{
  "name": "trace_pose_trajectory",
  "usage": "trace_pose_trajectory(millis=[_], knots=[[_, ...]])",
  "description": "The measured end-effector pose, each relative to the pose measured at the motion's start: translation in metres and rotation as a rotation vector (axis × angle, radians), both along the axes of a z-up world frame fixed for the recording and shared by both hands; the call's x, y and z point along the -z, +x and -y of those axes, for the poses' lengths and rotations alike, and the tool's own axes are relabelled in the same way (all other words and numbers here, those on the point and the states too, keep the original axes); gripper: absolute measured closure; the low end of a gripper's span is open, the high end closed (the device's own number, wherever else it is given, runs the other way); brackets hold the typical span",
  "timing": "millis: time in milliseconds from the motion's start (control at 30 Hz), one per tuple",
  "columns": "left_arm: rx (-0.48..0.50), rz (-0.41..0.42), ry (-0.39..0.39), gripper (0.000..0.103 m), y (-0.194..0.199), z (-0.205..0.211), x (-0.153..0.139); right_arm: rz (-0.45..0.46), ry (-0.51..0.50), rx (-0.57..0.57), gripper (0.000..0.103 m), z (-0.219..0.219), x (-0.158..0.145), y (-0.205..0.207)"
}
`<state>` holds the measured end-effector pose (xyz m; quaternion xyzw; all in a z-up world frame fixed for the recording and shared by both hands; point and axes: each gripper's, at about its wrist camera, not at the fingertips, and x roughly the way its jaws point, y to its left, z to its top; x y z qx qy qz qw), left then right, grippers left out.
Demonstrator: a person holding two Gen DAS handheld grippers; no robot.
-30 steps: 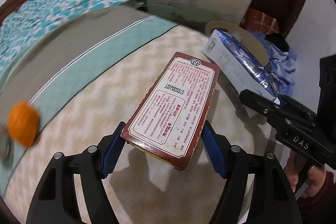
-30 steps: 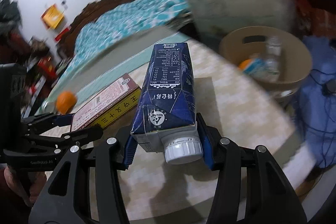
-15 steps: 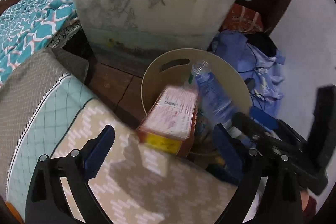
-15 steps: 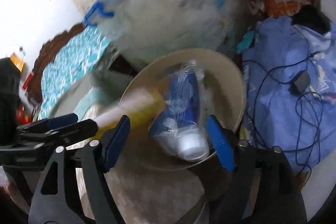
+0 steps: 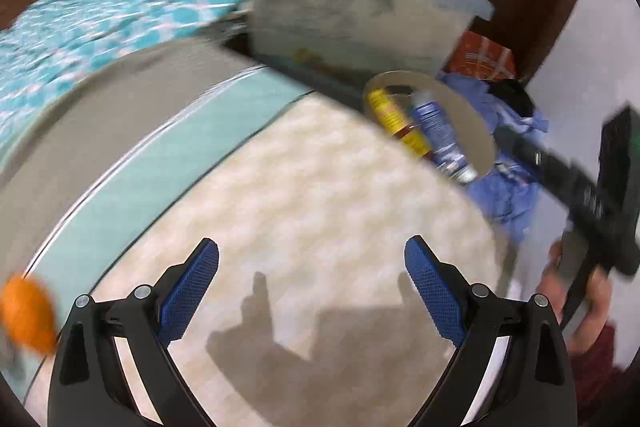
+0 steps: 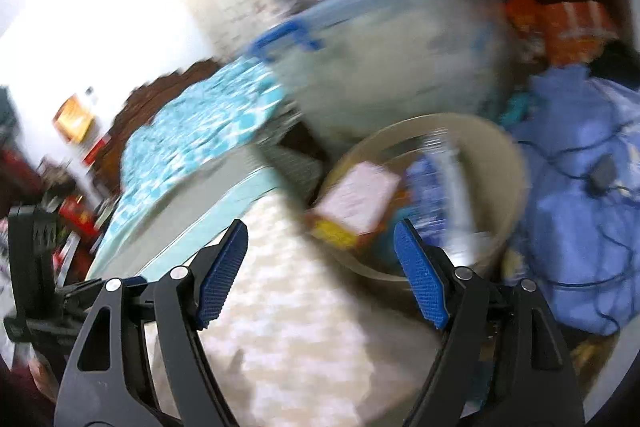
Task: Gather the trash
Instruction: 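Open both tools to drop the box and carton into the bin, then grasp the green can with the left tool while the right tool grasps the orange, then carry the green can and orange in both tools over the beige bin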
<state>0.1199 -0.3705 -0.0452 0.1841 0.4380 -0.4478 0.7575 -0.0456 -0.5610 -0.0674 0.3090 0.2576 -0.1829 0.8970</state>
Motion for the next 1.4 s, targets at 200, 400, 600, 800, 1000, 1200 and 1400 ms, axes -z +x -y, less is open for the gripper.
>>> trace_pose_trajectory(millis=[200,400,600,800,1000,1200,1400], knots=[[-0.263,0.010,-0.012,0.013,0.039,-0.153,-0.013,-0.043,-0.021,-0.274,0.027,-0.082,-0.002,0.073],[-0.672,-0.157,-0.250,0.013,0.115,-0.315,-0.032,-0.082,-0.096,-0.508,0.011,-0.182,-0.002,0.144],[-0.805,-0.327,-0.418,0.013,0.165,-0.378,-0.013,-0.186,-0.290,-0.727,0.004,-0.281,0.008,0.223],[-0.794,-0.431,-0.429,0.013,0.196,-0.361,0.019,-0.287,-0.328,-0.826,0.004,-0.321,0.027,0.276],[-0.702,-0.465,-0.480,0.062,0.195,-0.333,0.028,-0.303,-0.346,-0.878,0.050,-0.338,0.034,0.277],[-0.636,-0.392,-0.419,0.087,0.163,-0.323,0.013,-0.262,-0.372,-0.803,0.057,-0.325,0.022,0.222],[-0.582,-0.428,-0.435,0.087,0.119,-0.324,0.014,-0.261,-0.280,-0.662,0.057,-0.279,0.021,0.155]])
